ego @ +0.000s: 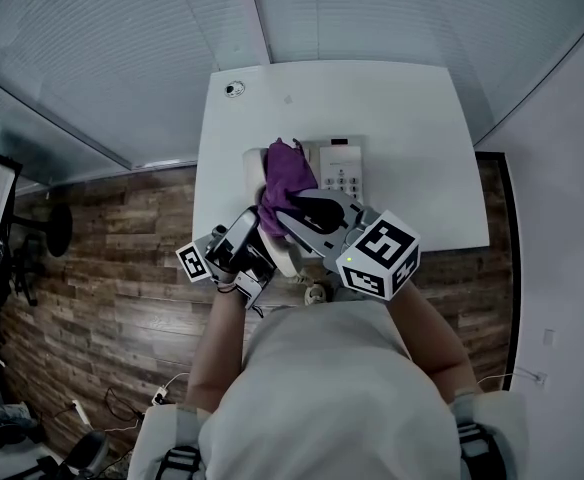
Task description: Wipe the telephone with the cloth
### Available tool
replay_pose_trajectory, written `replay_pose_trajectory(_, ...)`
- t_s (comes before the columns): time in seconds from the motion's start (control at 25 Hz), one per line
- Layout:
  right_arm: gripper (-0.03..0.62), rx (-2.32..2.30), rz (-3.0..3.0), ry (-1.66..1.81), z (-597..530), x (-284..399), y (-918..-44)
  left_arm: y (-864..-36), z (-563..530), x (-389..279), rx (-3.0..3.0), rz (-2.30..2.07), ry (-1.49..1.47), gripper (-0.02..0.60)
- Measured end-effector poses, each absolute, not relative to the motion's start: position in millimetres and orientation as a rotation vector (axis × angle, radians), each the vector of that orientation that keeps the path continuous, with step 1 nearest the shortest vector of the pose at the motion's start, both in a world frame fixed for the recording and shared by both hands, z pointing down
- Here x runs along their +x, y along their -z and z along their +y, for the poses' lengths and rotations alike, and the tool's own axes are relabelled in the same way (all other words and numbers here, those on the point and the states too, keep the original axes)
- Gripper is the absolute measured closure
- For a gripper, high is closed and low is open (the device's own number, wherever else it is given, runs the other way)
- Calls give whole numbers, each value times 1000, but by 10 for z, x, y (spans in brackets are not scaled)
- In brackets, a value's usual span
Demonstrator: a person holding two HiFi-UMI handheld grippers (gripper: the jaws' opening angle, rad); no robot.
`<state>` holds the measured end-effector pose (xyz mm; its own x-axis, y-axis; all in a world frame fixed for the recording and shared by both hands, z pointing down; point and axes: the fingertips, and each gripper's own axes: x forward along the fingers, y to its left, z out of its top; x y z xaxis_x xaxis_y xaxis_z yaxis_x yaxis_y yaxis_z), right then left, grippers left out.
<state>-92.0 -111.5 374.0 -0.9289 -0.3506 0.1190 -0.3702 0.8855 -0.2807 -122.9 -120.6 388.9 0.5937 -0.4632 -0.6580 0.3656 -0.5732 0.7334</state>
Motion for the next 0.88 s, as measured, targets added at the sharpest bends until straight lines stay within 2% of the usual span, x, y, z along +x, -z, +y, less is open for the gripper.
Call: replay_pose_trajectory(0.88, 511, 374, -2936, -470, -821, -993, -3922, -3947, -1432, -1534, 1813, -217, 1235, 359)
